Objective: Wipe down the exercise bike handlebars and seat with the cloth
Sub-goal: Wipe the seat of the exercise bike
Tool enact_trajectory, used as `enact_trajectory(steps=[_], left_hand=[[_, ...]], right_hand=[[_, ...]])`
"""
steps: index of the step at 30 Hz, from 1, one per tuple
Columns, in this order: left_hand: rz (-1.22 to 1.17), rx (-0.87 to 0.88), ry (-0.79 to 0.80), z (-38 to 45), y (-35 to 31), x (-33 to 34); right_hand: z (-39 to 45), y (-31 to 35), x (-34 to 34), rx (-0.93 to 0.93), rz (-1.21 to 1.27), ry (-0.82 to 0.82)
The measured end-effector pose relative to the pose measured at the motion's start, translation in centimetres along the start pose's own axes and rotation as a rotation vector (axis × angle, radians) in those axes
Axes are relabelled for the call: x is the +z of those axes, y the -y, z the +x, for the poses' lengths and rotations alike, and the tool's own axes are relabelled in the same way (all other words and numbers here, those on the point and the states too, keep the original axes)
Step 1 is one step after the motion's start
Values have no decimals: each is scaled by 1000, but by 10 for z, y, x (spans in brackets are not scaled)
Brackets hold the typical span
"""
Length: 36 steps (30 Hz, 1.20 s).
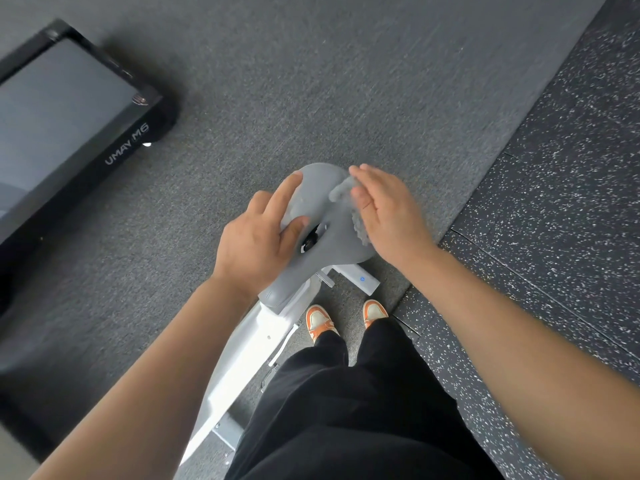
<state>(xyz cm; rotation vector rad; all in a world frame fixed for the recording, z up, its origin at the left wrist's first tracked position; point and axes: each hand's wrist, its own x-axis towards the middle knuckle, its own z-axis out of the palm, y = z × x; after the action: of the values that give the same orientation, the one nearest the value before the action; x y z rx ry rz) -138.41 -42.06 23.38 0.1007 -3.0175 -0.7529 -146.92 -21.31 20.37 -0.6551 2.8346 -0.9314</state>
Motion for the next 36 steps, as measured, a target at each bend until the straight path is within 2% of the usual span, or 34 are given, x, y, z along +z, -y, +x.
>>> enact_trajectory(steps=[3, 6, 9, 14, 17, 19, 22, 24, 27, 32, 34, 36], left_hand=[[1, -8, -3, -2, 2, -1], [0, -30, -13, -3, 5, -3], [-2, -35, -23, -3, 6, -2], [-3, -43, -33, -2, 9, 0], [-6, -51, -38, -3, 10, -1], [-2, -60, -38, -3, 12, -2], [13, -77, -36, -5, 15, -4], [25, -85, -31, -6, 16, -5], [26, -80, -35, -7, 16, -5], [21, -68, -48, -7, 14, -4], [16, -66, -56, -7, 15, -5], [15, -84, -57, -9, 17, -6]], right_hand=[[-3, -5, 27, 47, -235, 148], [-9, 0, 40, 80, -324, 125], [-24, 9, 46, -7, -382, 111], [-69, 18, 59, -238, -423, 204], [-51, 3, 49, -308, -425, 229], [-23, -3, 41, -198, -397, 201], [25, -5, 33, 131, -278, 122], [48, 0, 35, 217, -205, 115], [51, 20, 49, 117, -242, 124], [25, 41, 64, -137, -357, 277], [41, 30, 55, -138, -431, 220], [69, 14, 48, -9, -464, 132]])
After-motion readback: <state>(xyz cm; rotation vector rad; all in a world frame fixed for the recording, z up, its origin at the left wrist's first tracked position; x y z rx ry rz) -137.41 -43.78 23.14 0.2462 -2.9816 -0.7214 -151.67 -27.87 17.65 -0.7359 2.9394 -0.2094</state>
